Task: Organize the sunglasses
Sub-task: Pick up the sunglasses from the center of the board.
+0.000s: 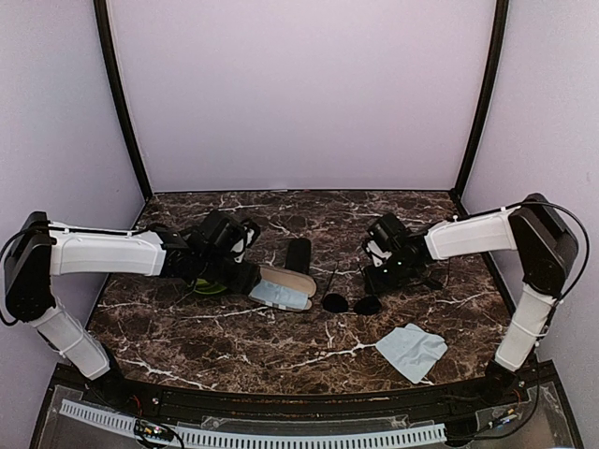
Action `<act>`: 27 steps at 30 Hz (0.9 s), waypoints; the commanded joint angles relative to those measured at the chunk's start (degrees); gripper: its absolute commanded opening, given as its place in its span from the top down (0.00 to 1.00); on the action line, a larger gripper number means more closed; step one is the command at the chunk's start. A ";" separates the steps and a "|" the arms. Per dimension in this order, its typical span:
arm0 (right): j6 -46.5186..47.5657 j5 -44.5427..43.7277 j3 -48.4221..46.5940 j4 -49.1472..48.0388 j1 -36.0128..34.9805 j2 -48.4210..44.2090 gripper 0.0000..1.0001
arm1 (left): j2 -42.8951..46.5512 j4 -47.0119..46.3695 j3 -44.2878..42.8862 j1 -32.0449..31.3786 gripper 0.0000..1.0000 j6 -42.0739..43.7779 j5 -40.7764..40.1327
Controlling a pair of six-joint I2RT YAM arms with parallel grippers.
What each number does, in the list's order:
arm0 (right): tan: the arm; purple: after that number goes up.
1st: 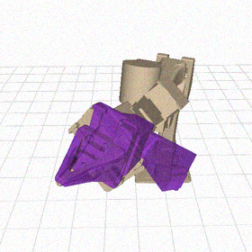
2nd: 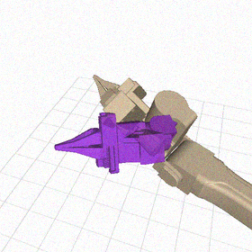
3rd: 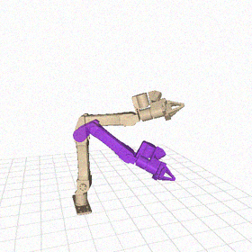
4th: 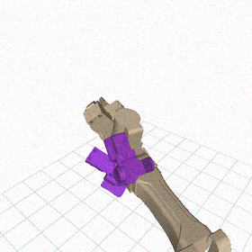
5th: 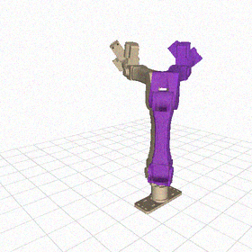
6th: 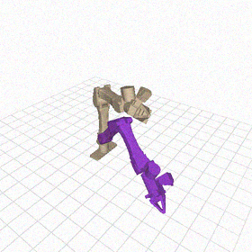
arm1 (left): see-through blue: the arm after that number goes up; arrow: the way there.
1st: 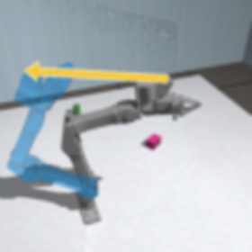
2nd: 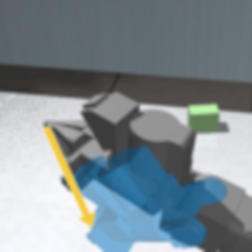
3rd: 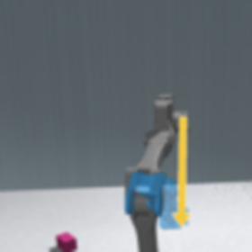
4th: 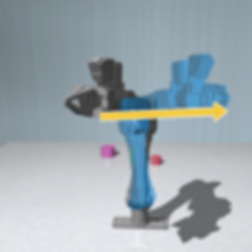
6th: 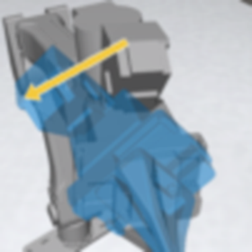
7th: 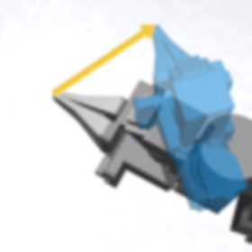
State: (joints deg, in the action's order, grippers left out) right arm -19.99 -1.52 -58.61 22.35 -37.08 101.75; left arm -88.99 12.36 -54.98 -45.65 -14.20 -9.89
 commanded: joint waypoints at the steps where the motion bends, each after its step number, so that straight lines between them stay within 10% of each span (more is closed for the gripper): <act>1: -1.22 0.93 2.26 -0.55 0.03 -1.61 0.74 | 0.56 -0.76 0.53 -0.40 0.37 -0.41 0.87; 15: 2.73 -1.59 -2.13 1.07 0.45 0.09 0.92 | -0.61 0.01 -0.70 -1.09 0.37 -0.10 0.78; 27: 1.34 0.21 0.17 1.94 0.66 -3.30 0.70 | -1.19 -0.13 -0.49 -1.20 0.37 -0.04 0.69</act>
State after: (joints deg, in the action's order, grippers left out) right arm -17.85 -2.35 -59.94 24.08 -36.86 101.08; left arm -89.97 12.08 -55.00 -46.57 -14.20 -9.41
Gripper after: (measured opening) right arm 0.299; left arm 0.635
